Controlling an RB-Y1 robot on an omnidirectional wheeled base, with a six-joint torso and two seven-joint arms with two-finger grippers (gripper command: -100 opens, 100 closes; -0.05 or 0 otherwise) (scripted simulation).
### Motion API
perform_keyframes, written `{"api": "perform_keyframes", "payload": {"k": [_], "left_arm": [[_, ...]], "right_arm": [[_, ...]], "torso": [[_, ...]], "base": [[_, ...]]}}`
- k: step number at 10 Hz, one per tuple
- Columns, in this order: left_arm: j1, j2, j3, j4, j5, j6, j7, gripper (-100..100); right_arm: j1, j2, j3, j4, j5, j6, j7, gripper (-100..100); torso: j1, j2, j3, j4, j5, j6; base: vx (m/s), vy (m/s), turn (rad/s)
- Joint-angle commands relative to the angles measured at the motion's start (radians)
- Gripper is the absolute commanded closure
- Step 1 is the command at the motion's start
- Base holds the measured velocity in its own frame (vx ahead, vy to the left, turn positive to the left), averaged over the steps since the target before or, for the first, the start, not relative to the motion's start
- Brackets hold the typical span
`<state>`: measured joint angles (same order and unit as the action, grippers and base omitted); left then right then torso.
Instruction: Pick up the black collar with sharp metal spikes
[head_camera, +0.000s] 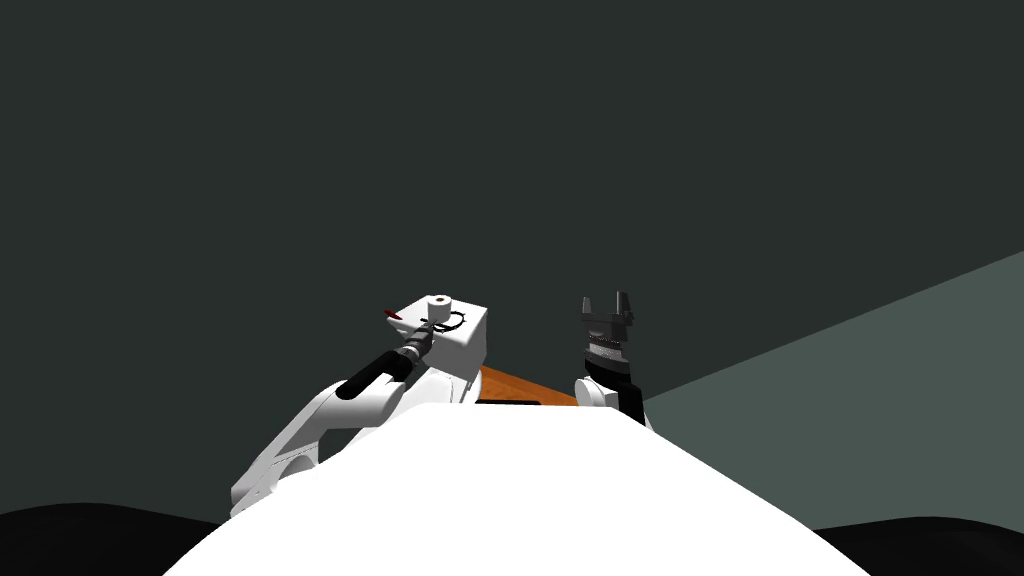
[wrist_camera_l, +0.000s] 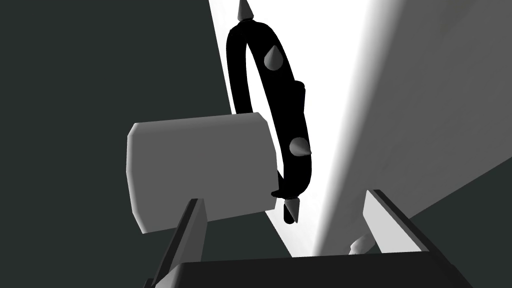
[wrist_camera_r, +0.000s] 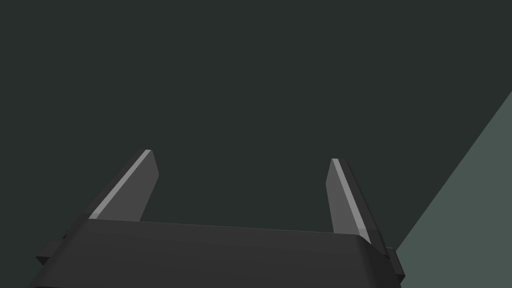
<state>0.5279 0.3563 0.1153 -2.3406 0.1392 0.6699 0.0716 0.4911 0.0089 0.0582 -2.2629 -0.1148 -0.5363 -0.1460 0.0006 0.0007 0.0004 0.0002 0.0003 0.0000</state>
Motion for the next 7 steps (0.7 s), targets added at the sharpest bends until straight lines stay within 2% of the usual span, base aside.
{"api": "perform_keyframes", "payload": {"k": [1,7], "left_arm": [[-0.002,0.001,0.002,0.002,0.001,0.000,0.001,-100],[-0.002,0.001,0.002,0.002,0.001,0.000,0.001,-100]], "right_arm": [[0.000,0.000,0.000,0.000,0.000,0.000,0.000,0],[0.000,0.000,0.000,0.000,0.000,0.000,0.000,0]], "torso": [[0.000,0.000,0.000,0.000,0.000,0.000],[-0.001,-0.001,0.000,0.000,0.000,0.000]], "base": [[0.000,0.000,0.000],[0.000,0.000,0.001]]}}
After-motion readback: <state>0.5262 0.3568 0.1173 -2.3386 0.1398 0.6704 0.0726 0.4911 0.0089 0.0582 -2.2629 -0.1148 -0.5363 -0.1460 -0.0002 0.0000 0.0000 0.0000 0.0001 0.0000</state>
